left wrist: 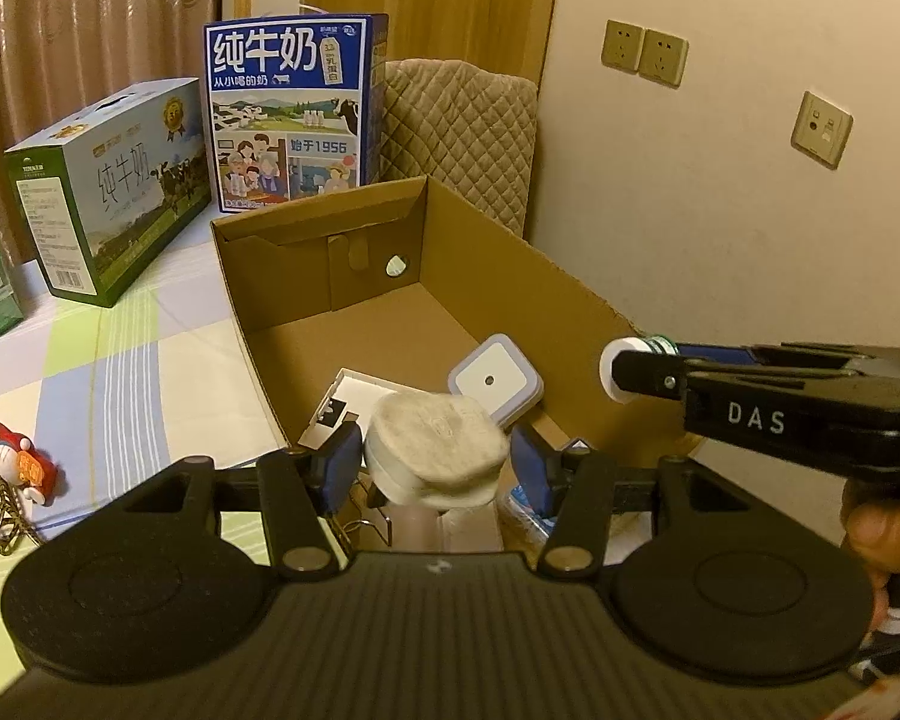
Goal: Organize rigid objects
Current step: 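Open the left tool to drop the beige stone into the box, then lower the green-and-white bottle into the box and open the right tool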
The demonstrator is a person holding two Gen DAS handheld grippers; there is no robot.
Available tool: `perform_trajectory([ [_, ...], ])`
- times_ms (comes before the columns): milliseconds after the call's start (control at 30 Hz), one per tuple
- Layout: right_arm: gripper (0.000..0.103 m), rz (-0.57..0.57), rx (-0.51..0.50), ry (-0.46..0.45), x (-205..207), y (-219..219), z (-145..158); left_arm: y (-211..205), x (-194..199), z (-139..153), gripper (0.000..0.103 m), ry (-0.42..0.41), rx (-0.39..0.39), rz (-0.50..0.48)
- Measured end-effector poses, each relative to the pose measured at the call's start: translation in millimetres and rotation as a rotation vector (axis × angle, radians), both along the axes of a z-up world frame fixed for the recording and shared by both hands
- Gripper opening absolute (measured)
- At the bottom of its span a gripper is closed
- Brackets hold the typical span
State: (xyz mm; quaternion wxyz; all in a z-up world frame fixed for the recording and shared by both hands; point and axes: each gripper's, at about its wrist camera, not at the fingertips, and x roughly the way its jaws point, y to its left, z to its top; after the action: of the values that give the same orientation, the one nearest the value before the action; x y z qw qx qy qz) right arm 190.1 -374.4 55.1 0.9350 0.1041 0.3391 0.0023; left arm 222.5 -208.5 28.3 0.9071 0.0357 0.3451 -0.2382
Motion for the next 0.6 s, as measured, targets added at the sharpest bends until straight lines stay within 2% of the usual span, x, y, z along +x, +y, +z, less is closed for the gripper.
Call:
perform_trajectory([
  [67,0.028,-0.002,0.0,-0.001,0,0,0,2,0,3,0.057,-0.011,-0.006,0.012],
  [400,0.028,0.005,0.017,0.0,-1,2,1,34,0,11,0.057,-0.034,0.001,0.083],
  [600,0.028,0.023,0.023,0.002,0,10,0,42,-4,9,0.057,-0.026,0.002,0.088],
])
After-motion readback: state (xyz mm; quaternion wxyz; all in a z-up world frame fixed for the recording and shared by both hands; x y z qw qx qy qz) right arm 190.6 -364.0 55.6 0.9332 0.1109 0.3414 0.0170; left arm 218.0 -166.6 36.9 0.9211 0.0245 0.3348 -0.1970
